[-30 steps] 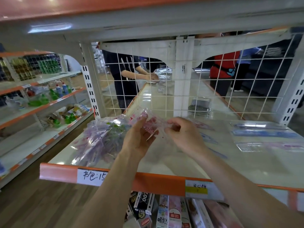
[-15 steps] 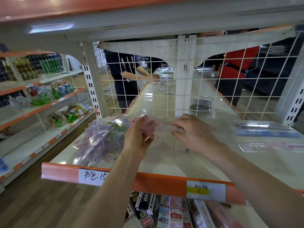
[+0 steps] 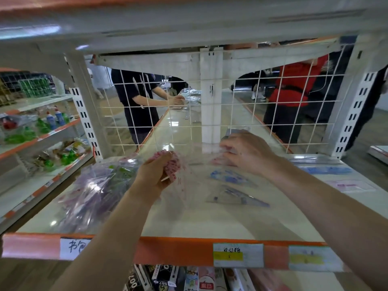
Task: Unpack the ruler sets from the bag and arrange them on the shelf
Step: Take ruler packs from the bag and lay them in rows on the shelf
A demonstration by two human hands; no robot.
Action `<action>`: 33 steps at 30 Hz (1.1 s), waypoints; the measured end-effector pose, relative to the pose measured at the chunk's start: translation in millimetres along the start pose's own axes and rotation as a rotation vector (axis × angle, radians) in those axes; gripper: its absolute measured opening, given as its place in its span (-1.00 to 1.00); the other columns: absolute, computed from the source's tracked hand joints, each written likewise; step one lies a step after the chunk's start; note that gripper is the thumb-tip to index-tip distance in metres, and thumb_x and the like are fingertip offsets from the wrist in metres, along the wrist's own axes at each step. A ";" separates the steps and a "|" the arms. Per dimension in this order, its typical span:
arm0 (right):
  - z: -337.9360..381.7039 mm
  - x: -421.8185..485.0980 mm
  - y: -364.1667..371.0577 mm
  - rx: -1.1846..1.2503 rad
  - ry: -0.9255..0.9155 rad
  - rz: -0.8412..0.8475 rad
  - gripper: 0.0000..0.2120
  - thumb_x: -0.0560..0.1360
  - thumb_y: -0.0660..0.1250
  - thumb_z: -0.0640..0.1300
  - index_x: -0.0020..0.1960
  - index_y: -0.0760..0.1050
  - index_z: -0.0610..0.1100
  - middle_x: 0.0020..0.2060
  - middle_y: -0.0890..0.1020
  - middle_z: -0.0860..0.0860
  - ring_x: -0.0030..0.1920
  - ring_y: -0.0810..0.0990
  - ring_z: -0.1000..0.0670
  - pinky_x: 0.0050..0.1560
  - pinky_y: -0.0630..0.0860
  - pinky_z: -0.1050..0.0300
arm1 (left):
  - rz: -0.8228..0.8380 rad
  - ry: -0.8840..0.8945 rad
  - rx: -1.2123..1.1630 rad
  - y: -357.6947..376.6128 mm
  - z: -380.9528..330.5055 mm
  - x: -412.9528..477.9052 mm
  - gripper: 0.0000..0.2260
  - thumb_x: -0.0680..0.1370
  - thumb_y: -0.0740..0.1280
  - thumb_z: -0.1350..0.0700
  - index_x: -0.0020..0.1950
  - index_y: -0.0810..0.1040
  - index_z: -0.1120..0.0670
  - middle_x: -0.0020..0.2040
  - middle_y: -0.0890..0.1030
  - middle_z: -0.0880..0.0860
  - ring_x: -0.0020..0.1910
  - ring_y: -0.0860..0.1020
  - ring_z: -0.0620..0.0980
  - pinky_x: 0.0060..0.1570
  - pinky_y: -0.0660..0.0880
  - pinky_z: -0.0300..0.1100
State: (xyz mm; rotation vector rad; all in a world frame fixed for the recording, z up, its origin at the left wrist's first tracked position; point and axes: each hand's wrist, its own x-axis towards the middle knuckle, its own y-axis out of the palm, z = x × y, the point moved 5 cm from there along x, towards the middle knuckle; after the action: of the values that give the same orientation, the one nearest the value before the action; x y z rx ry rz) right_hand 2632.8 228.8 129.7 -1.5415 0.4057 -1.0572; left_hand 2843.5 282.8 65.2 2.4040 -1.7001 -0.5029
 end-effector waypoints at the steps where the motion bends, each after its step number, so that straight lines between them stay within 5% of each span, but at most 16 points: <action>1: -4.3 2.9 0.2 -0.007 0.012 0.005 -0.83 0.53 0.26 -0.08 0.02 0.57 -0.12 -0.01 0.58 0.00 0.10 0.45 -0.04 -0.04 0.41 0.09 | -0.015 0.004 -0.008 -2.2 -1.2 2.4 -0.96 0.53 0.35 0.19 -0.12 0.55 0.09 -0.31 0.56 0.03 -0.51 0.50 -0.15 -0.54 0.40 -0.35; 11: -48.6 17.8 14.2 -0.121 0.118 0.058 -0.76 0.57 0.22 -0.03 0.14 0.58 -0.06 0.14 0.52 0.02 0.17 0.45 -0.06 -0.02 0.41 0.10 | -0.069 -0.050 -0.052 6.9 0.0 19.3 -0.93 0.48 0.40 0.20 -0.06 0.55 0.10 -0.27 0.60 0.05 -0.49 0.55 -0.12 -0.54 0.44 -0.31; 18: -56.3 14.1 15.5 -0.080 0.109 -0.013 -0.76 0.58 0.23 -0.06 0.20 0.56 -0.04 0.19 0.50 0.07 0.19 0.43 -0.05 0.04 0.39 0.11 | -0.075 -0.033 -0.043 6.8 -7.1 20.2 -0.96 0.50 0.38 0.20 -0.11 0.54 0.10 -0.46 0.60 -0.01 -0.56 0.54 -0.14 -0.53 0.44 -0.35; 33: -68.4 9.7 14.9 -0.255 0.164 -0.050 -0.77 0.58 0.22 -0.07 0.19 0.49 -0.12 0.19 0.50 -0.02 0.24 0.40 -0.06 0.08 0.46 0.08 | -0.081 -0.049 -0.026 2.8 -5.3 23.4 -0.95 0.50 0.38 0.19 -0.12 0.52 0.09 -0.39 0.60 0.02 -0.54 0.56 -0.12 -0.46 0.45 -0.32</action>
State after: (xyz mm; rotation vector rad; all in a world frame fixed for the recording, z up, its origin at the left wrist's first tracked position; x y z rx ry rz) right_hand 2588.0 176.2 114.9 -1.7019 0.6380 -1.2118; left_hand 2849.9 259.6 66.7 2.4698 -1.6103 -0.5959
